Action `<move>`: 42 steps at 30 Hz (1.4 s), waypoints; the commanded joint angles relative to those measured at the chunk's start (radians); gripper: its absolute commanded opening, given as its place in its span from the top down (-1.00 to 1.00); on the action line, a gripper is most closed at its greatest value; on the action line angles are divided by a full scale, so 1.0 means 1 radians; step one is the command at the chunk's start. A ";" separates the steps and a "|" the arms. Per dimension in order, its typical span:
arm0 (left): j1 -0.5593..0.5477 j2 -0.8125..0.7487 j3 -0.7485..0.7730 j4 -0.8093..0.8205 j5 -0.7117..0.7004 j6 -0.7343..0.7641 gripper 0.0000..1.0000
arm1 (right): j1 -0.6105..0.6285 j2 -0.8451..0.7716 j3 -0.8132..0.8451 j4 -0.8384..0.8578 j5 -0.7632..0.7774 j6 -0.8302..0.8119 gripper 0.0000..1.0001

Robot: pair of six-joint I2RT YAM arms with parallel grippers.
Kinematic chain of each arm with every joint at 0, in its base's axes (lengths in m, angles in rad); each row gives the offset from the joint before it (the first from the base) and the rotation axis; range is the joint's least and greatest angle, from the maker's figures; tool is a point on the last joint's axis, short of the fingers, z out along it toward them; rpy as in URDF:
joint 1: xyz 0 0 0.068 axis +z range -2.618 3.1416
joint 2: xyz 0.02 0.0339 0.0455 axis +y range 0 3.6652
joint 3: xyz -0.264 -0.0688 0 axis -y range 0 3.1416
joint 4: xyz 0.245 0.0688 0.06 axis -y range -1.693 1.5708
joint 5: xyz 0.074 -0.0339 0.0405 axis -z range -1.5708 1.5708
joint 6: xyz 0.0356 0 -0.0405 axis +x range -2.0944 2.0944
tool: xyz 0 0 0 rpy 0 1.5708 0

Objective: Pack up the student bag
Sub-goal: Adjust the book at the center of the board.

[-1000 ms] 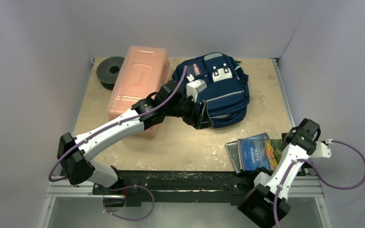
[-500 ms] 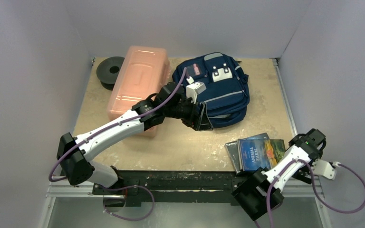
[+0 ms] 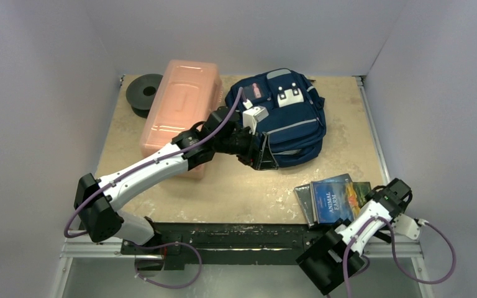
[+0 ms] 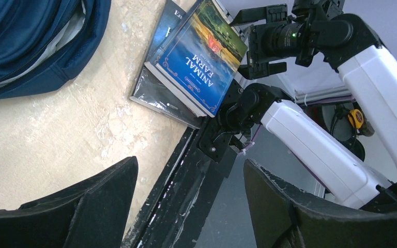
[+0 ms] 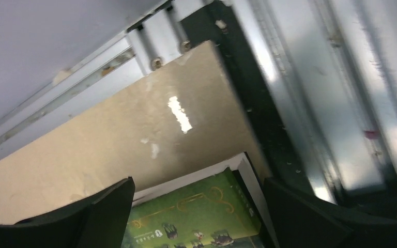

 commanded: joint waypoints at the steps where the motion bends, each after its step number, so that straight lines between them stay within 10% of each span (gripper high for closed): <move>1: 0.030 0.018 0.004 0.046 0.032 -0.018 -0.48 | 0.139 -0.013 -0.023 0.208 -0.119 -0.023 -0.98; 13: 0.087 0.123 0.050 -0.008 0.017 0.045 -0.46 | 0.711 0.423 0.225 0.373 -0.270 -0.193 -0.98; 42: -0.113 0.555 0.168 0.022 -0.163 0.067 -0.33 | 0.720 0.198 0.205 0.103 -0.452 -0.537 -0.84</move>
